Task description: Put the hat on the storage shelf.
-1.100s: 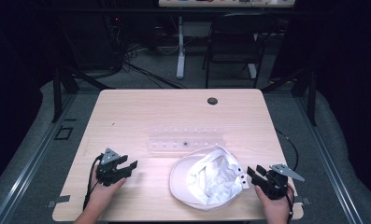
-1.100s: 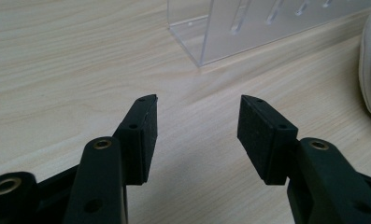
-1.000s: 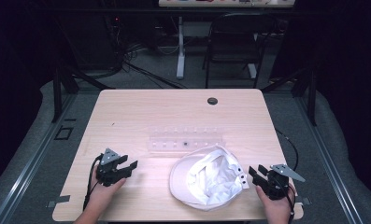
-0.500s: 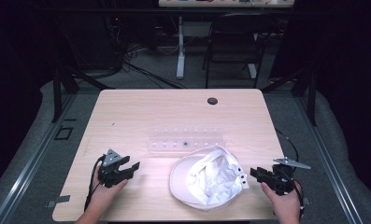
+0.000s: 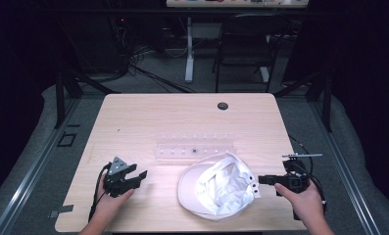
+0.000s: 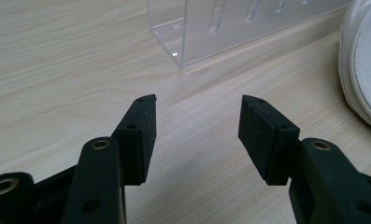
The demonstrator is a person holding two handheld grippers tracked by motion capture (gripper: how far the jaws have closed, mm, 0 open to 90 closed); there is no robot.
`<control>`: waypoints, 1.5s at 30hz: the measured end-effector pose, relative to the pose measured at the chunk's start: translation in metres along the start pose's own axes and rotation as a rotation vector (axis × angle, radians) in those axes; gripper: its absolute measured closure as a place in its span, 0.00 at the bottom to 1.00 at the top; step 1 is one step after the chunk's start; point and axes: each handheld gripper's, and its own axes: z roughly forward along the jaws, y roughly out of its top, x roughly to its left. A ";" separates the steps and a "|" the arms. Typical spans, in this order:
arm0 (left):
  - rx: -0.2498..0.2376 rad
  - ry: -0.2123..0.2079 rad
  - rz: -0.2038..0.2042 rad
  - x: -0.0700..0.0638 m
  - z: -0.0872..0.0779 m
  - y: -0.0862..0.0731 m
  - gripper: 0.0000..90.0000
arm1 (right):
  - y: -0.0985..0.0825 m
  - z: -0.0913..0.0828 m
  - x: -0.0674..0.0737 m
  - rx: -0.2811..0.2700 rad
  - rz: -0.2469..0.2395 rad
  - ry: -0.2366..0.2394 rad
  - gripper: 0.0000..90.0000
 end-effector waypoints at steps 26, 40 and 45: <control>-0.010 0.005 -0.016 0.000 -0.001 0.000 0.52 | 0.015 0.010 0.024 0.269 0.109 0.047 0.69; -0.014 0.009 -0.014 0.001 -0.002 0.000 0.52 | 0.018 0.022 0.031 0.367 0.121 0.010 0.87; -0.014 0.009 -0.014 0.001 -0.002 0.000 0.52 | 0.021 0.023 0.037 0.361 0.119 -0.001 0.89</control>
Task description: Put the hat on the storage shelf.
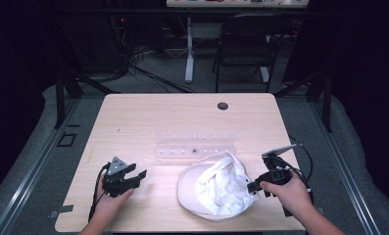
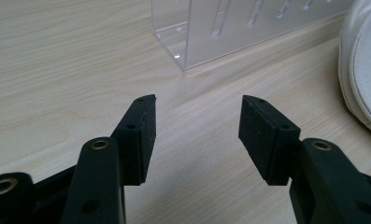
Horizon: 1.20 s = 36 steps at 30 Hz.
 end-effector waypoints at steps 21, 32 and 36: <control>0.001 -0.001 0.002 0.001 0.002 0.001 0.52 | 0.020 -0.019 0.030 0.043 0.000 -0.058 0.90; -0.004 -0.003 -0.004 0.000 0.002 0.001 0.52 | 0.031 -0.031 0.046 0.067 0.013 -0.037 0.91; -0.003 -0.003 -0.004 0.000 0.002 0.001 0.52 | 0.035 -0.037 0.051 0.051 0.022 -0.029 0.91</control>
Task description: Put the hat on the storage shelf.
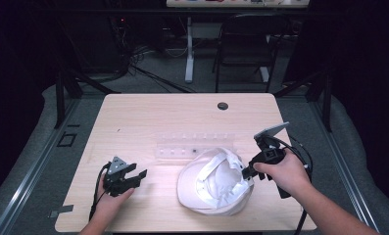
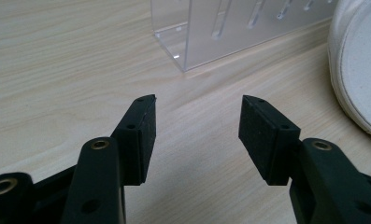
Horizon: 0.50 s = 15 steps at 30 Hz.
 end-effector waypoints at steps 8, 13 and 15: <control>0.004 -0.003 -0.001 0.000 0.000 0.000 0.52 | 0.006 -0.012 0.013 0.012 -0.009 0.002 0.91; 0.002 -0.003 -0.001 0.000 0.001 0.000 0.52 | 0.007 -0.020 0.022 0.010 -0.010 0.031 0.91; 0.006 -0.005 0.000 0.000 0.000 0.000 0.52 | 0.008 -0.024 0.024 0.013 -0.012 0.043 0.91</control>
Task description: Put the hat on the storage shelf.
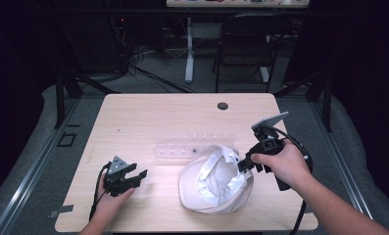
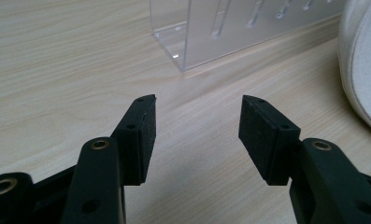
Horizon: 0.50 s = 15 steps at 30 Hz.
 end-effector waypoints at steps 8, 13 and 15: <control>0.001 -0.001 -0.001 0.000 0.000 0.000 0.52 | 0.004 -0.009 0.003 0.009 0.020 0.112 0.91; 0.001 0.002 -0.001 0.000 0.001 0.000 0.52 | 0.005 -0.009 0.003 -0.004 0.057 0.190 0.91; 0.000 0.002 -0.003 0.000 0.001 0.000 0.52 | 0.006 -0.010 0.004 -0.001 0.061 0.218 0.91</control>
